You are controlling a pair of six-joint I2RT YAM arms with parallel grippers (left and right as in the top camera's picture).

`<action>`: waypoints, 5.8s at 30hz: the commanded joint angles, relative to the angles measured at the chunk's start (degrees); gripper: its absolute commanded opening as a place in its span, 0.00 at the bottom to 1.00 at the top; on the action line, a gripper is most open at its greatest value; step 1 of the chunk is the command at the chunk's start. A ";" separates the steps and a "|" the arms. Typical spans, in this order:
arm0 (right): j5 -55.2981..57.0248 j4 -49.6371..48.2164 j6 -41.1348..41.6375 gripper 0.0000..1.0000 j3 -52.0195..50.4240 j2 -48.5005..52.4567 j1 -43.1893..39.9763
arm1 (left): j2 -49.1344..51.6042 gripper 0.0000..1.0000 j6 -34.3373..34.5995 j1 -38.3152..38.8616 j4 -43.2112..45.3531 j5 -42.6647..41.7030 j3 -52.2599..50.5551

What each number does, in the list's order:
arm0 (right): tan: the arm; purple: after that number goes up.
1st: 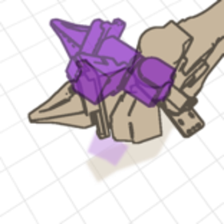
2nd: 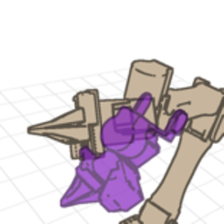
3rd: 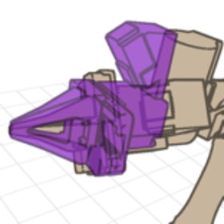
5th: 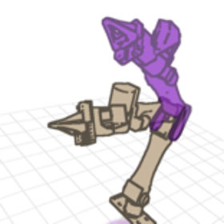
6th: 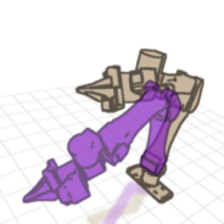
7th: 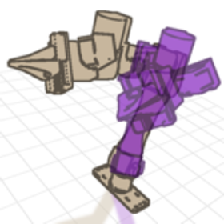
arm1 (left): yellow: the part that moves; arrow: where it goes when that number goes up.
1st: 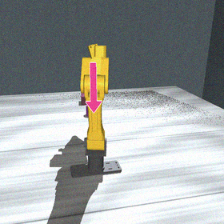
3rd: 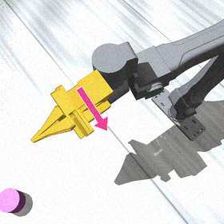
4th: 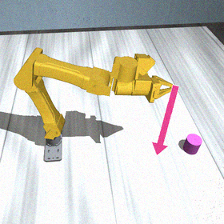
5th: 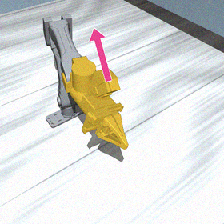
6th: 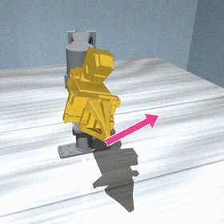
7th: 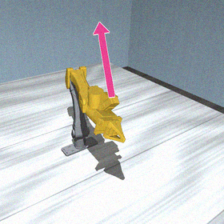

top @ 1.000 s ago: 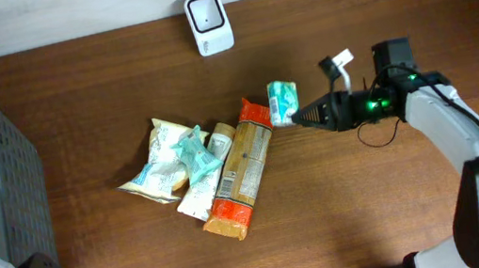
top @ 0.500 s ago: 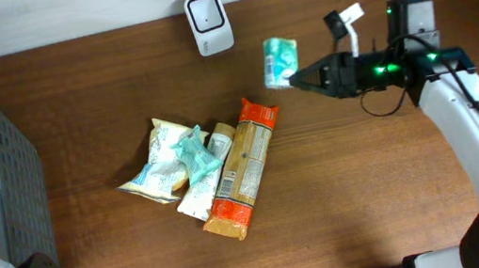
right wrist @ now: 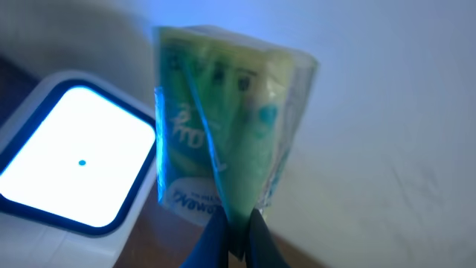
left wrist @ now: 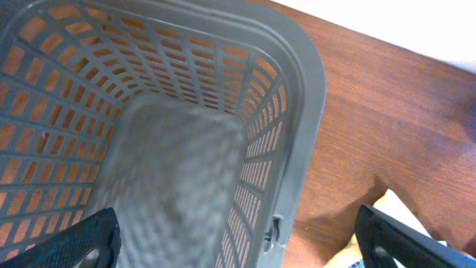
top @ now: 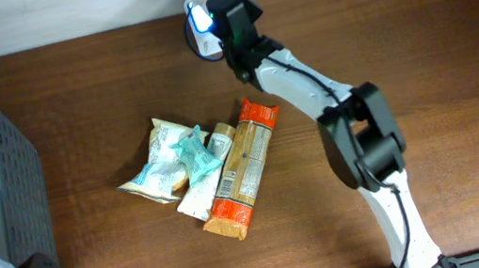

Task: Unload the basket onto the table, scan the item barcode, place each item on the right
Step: 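Hold the tissue pack in front of the white scanner window, then move the tissue pack away to the right side of the table, then reach the right gripper to the pasta pack and grasp it, then lift the orange-ended pasta pack and hold it at the scanner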

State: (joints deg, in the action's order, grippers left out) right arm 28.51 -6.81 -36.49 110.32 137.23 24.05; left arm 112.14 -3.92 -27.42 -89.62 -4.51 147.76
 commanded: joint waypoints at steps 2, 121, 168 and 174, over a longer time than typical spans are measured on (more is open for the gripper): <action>-0.02 -3.13 -17.31 0.04 0.59 2.34 0.63 | 0.02 0.99 -0.90 -0.13 0.13 -0.59 0.35; -53.48 49.59 68.50 0.52 -38.45 -21.35 6.43 | 0.02 0.99 -0.90 -0.13 0.13 -0.59 0.35; -117.39 44.39 49.24 0.04 -27.69 -39.50 -25.86 | 0.02 0.99 -0.90 -0.13 0.13 -0.59 0.35; -88.00 42.53 52.00 0.04 -26.84 -39.50 -22.93 | 0.02 0.99 -0.90 -0.13 0.13 -0.59 0.35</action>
State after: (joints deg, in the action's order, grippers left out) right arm -71.90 36.53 14.98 81.49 100.97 -1.78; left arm 112.14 -3.92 -27.42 -89.58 -4.49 147.76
